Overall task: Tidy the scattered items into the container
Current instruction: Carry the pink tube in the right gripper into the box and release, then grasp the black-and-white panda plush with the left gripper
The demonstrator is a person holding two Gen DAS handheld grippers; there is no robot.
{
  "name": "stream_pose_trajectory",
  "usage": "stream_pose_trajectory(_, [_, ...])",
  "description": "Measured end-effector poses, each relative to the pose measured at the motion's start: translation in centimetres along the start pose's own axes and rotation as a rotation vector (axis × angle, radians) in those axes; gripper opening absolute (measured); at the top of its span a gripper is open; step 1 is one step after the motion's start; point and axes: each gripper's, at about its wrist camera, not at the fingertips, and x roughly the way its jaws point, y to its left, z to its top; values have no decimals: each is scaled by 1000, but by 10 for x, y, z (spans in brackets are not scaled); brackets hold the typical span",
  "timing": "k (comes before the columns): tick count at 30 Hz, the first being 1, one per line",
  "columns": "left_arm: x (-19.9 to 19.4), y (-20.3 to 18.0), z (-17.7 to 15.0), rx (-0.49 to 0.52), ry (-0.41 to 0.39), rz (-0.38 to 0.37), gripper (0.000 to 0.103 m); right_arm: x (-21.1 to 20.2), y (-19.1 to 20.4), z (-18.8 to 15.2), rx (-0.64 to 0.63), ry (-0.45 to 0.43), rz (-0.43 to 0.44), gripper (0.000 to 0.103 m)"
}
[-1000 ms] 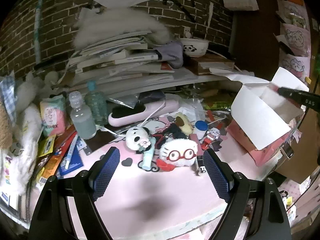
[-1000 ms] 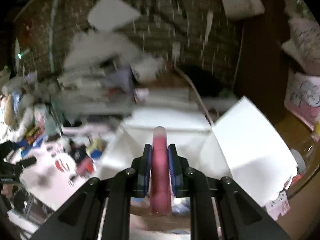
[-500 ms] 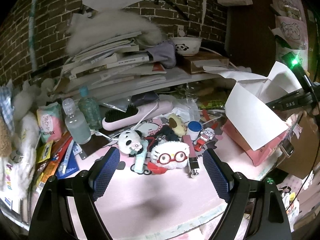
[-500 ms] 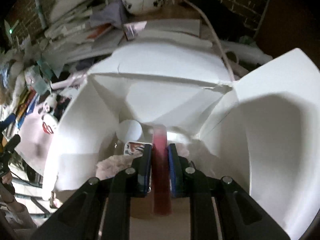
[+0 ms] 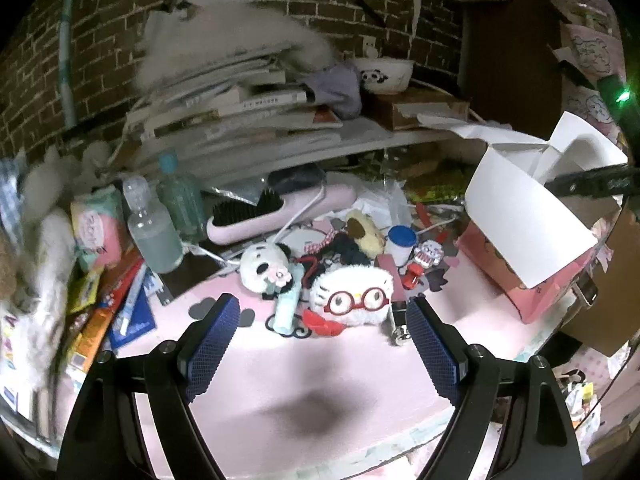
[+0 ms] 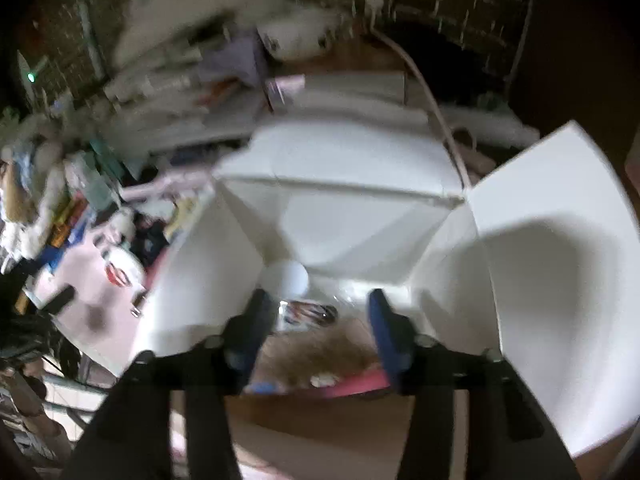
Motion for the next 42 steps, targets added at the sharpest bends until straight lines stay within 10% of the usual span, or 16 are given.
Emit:
stream_pose_trajectory(14, [18, 21, -18, -19, 17, 47, 83, -38, 112, -35, -114, -332, 386, 85])
stream_pose_trajectory(25, [46, 45, -14, -66, 51, 24, 82, 14, 192, -91, -336, -217, 465, 86])
stream_pose_trajectory(32, [78, 60, 12, -120, 105, 53, 62, 39, 193, -110, -328, -139, 478, 86])
stream_pose_trajectory(42, [113, 54, 29, -115, 176, 53, 61, 49, 181, -113, -280, -97, 485, 86])
